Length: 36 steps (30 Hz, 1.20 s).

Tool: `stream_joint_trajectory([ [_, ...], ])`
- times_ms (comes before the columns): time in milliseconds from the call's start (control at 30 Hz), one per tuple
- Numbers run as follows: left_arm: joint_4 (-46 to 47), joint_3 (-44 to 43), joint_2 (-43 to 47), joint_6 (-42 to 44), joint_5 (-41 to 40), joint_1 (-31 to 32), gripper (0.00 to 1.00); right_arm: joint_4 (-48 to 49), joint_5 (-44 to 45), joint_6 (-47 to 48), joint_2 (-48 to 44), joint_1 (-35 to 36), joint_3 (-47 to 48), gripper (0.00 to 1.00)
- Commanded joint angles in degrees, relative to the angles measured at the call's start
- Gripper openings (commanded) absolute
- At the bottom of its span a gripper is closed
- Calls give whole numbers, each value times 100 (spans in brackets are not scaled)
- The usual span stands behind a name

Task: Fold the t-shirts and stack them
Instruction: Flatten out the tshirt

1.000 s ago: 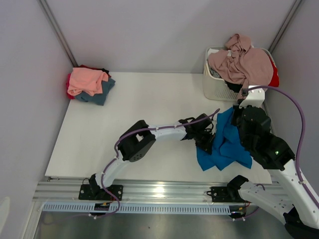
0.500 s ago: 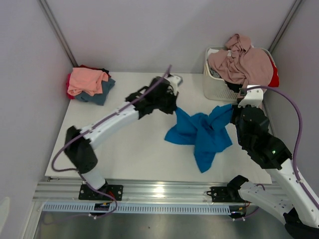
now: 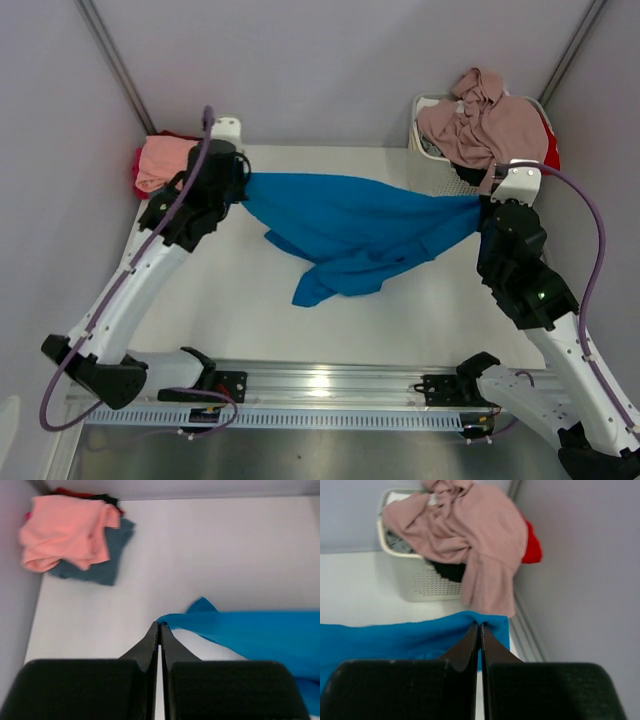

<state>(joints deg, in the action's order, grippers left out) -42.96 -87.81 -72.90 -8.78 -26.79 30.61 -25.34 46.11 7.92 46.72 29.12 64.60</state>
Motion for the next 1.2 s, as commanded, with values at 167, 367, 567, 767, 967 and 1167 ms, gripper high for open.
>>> stream_joint_trajectory([
  [167, 41, 317, 1340, -423, -1486, -1189, 0, 1567, 1190, 1080, -31, -521, 211, 0],
  [367, 226, 317, 1726, -300, -1743, -1189, 0, 1805, 884, 1045, -40, -742, 501, 0],
  [567, 192, 308, 1946, -327, -1462, -1189, 0, 1436, 41, 746, 83, -759, 685, 0],
  [767, 227, 309, 1956, -230, -1338, -1189, 1, 1032, -427, 377, 381, -768, 861, 0],
  [967, 541, 552, 2376, -29, -1295, -1145, 0, 601, -734, 139, 461, -768, 1265, 0],
  [1167, 1729, 1178, 3221, 631, -934, -1066, 1, 838, -1559, 148, -57, -768, 1397, 0],
])
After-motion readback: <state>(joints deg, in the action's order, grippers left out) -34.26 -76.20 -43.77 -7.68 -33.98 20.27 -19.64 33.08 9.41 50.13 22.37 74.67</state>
